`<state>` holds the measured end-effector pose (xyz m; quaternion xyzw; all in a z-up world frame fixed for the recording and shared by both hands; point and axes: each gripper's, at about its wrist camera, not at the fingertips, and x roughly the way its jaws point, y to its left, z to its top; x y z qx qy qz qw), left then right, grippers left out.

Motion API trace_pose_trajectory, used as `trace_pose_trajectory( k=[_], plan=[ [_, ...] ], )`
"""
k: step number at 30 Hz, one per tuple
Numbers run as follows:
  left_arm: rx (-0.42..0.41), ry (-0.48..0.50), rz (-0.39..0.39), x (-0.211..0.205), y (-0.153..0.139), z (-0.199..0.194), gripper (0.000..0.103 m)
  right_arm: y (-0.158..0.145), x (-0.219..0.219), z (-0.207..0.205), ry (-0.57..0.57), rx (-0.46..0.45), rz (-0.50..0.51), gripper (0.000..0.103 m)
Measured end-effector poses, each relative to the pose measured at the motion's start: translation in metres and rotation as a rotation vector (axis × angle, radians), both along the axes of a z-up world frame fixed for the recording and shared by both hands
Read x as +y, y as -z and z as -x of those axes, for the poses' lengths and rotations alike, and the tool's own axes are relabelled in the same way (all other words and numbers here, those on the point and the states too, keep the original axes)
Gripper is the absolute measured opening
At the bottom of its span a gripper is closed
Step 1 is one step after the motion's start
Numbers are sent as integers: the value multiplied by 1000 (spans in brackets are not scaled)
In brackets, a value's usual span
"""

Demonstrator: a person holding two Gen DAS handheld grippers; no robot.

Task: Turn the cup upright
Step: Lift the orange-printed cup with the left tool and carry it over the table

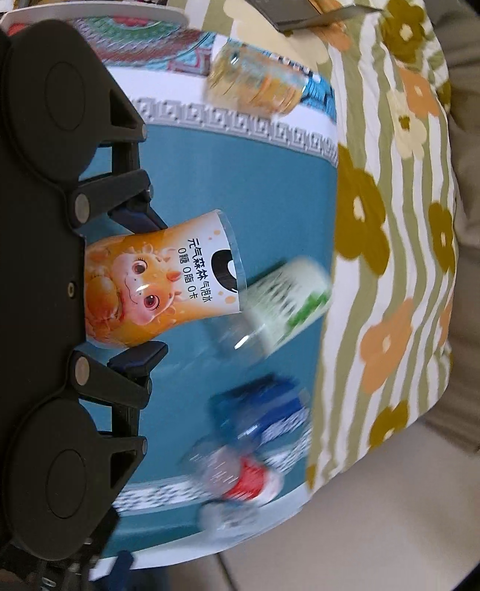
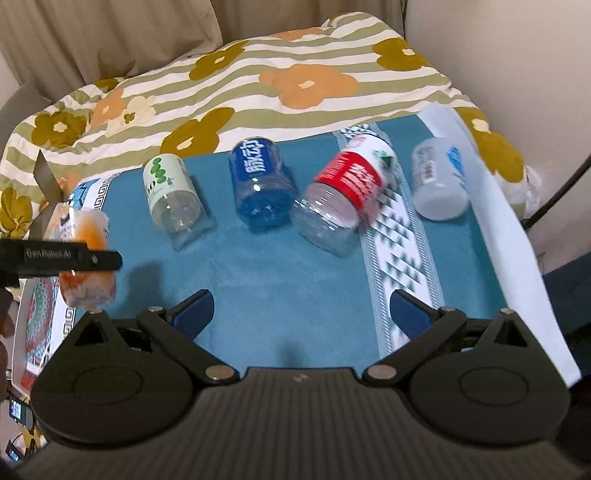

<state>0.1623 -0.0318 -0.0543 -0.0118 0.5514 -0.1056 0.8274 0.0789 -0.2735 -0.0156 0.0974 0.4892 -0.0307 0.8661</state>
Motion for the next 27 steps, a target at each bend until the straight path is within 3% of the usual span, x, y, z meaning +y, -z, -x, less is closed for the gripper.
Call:
trace_pose_trajectory(
  k=[12,17,24,26,27],
  plan=[
    [46,163,-59,-70,44,53,67,7,-42,59,-6,18,-26,103],
    [60,171,-84,-80,63,55,67,21,-49,71,-17,43,-27,103],
    [22,199,-117,-91,68,57,68,33,-55,77,-25,63,-33,103],
    [14,206,-132,-93,68,58,75,35,-57,78,-25,63,-37,103],
    [8,205,-138,-94,68,60,87,35,-58,79,-25,63,-39,103]
  ],
)
